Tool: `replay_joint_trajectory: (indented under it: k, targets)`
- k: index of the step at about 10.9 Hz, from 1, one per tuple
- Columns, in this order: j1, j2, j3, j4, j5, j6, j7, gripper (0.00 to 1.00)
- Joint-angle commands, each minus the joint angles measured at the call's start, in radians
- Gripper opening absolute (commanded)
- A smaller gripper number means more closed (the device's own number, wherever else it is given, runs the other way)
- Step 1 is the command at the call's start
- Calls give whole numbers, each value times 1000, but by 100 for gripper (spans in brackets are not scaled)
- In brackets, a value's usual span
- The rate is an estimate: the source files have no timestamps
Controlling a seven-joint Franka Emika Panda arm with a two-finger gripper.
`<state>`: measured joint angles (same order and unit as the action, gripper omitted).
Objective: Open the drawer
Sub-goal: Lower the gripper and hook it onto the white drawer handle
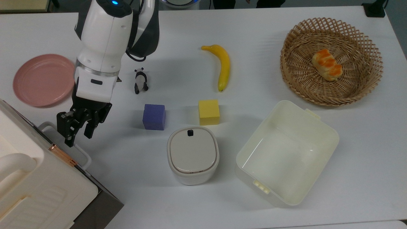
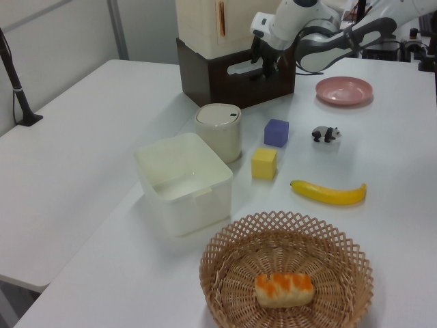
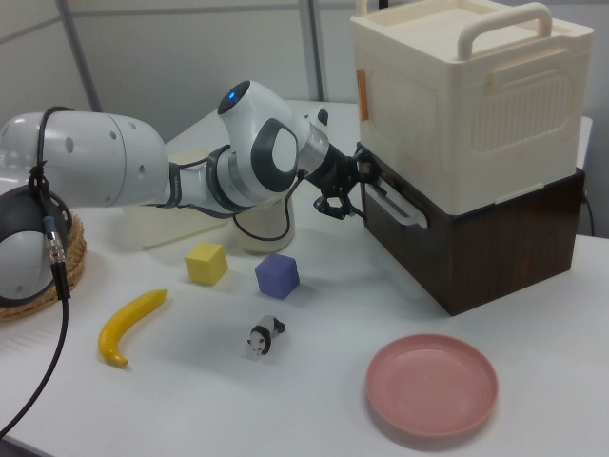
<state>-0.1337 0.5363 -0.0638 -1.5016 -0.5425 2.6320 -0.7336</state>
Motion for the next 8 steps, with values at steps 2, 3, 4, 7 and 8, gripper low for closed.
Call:
replay_joint_trajectory:
  k: [2, 3, 4, 7, 8]
  targets:
    - [9, -29, -8, -40, -17, 22, 25, 54]
    - [9, -27, -8, -40, -16, 22, 25, 55]
    - [9, -18, -8, -37, -17, 22, 25, 55]
    - [6, 5, -14, -9, -17, 23, 25, 54]
    - [6, 5, -16, -9, -17, 23, 25, 52]
